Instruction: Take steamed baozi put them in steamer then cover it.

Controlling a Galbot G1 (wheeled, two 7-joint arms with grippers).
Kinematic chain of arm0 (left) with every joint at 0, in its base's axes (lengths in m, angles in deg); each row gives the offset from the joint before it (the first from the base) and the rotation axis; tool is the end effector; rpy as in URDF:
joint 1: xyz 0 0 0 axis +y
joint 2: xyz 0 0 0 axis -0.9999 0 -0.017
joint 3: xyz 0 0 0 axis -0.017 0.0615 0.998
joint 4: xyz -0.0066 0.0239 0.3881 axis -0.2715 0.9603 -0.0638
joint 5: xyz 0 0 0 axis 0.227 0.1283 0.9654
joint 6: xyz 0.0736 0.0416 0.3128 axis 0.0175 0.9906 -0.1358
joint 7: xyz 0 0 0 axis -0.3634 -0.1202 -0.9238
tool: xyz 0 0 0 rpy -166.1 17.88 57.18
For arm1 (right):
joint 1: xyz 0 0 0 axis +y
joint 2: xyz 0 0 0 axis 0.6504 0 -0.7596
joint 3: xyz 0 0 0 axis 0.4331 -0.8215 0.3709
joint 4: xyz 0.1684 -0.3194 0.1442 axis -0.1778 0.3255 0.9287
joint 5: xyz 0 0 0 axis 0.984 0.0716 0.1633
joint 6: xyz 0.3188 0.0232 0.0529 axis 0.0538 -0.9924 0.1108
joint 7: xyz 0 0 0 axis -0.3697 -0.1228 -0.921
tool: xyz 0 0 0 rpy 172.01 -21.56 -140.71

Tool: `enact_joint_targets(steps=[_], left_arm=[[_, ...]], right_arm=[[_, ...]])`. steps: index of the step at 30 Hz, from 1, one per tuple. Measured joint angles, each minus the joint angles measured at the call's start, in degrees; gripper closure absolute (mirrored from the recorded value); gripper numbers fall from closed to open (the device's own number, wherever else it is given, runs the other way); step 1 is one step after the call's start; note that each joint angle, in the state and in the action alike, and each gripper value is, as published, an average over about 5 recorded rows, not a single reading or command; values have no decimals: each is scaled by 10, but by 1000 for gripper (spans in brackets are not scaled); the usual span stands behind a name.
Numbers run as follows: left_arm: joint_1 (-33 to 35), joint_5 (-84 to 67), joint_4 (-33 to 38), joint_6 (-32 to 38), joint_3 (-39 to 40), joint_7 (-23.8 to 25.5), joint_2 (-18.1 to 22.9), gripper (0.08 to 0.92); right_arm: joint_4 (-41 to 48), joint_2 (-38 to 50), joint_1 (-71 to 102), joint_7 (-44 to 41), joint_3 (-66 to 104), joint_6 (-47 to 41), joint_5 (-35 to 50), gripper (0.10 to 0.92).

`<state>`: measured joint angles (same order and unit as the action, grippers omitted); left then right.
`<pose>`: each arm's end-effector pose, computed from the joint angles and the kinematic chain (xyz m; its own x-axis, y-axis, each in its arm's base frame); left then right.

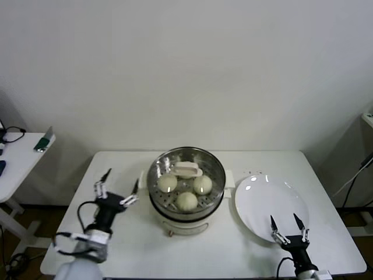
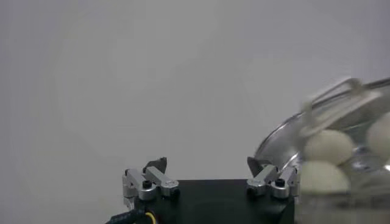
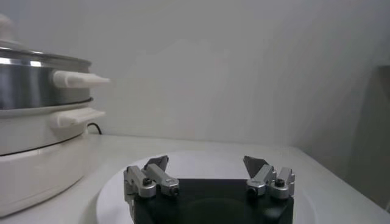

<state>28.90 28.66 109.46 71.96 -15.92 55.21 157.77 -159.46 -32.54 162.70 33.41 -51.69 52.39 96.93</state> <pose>0.1452 0.0669 -0.2988 -0.9966 0.0646 0.0513 0.0812 0.8787 0.4704 0.0995 -0.1577 -0.4475 -0.9944 -0.0380 0.0984 -0.0429 0.9979 -0.0486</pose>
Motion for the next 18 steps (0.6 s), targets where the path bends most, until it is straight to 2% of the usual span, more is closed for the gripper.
enact_joint_targets(steps=[8,18], left_arm=[[47,-183,-63,89,-92,12,-16,177],[65,-263,-147,173,-98,21,-11,177]], right_arm=[[5,-1,1,0,-1,20,-1,203],[9,5,0,0,-2,28,1,203]])
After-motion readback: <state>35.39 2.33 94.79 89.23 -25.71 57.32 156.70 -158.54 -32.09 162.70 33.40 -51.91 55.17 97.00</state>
